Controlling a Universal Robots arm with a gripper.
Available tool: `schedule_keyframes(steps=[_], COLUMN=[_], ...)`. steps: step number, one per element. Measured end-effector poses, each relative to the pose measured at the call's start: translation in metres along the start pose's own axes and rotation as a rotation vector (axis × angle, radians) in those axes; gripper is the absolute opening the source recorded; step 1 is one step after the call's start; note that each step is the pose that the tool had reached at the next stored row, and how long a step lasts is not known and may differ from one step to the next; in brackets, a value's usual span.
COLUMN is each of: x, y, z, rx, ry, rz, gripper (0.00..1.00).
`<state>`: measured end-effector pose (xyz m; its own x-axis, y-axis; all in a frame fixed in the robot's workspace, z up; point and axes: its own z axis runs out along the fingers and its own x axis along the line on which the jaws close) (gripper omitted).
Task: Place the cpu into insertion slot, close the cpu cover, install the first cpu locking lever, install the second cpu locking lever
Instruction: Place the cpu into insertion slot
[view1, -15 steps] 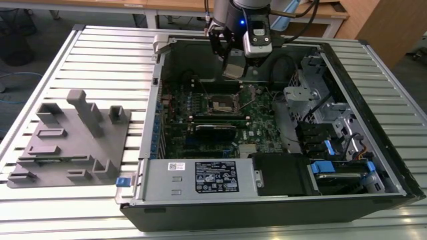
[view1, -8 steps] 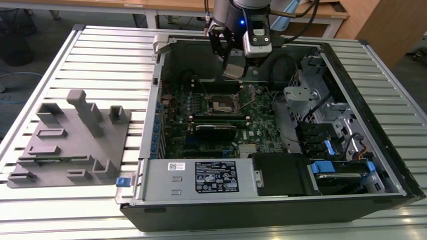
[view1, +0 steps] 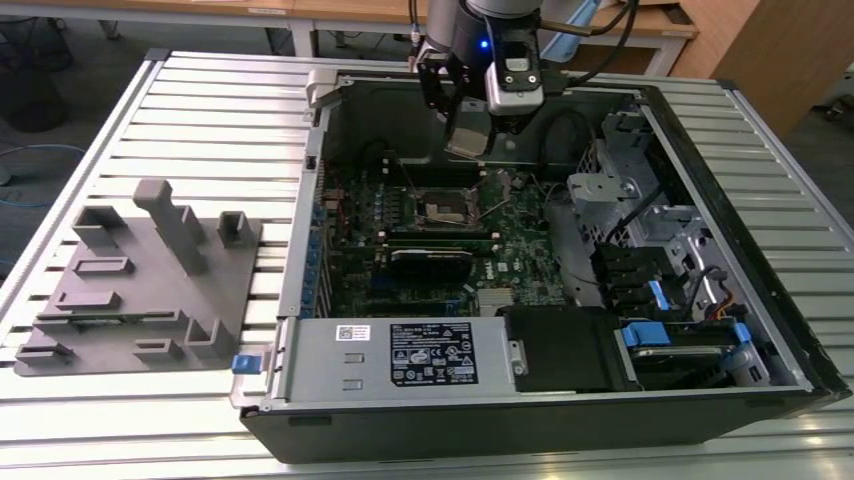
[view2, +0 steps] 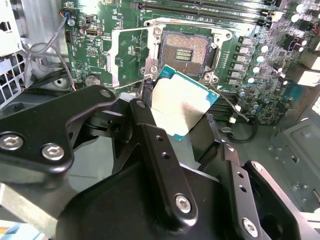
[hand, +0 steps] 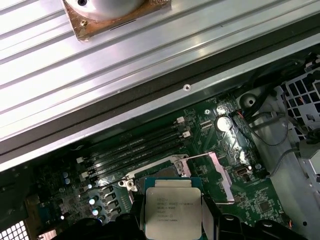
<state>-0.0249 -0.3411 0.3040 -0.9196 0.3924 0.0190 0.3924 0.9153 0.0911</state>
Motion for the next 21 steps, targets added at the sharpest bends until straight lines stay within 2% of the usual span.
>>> schedule_keyframes(steps=[21], x=[0.0], y=[0.0], z=[0.0001], rx=[-0.0005], ry=[-0.002], rz=[0.021], gripper=[0.54])
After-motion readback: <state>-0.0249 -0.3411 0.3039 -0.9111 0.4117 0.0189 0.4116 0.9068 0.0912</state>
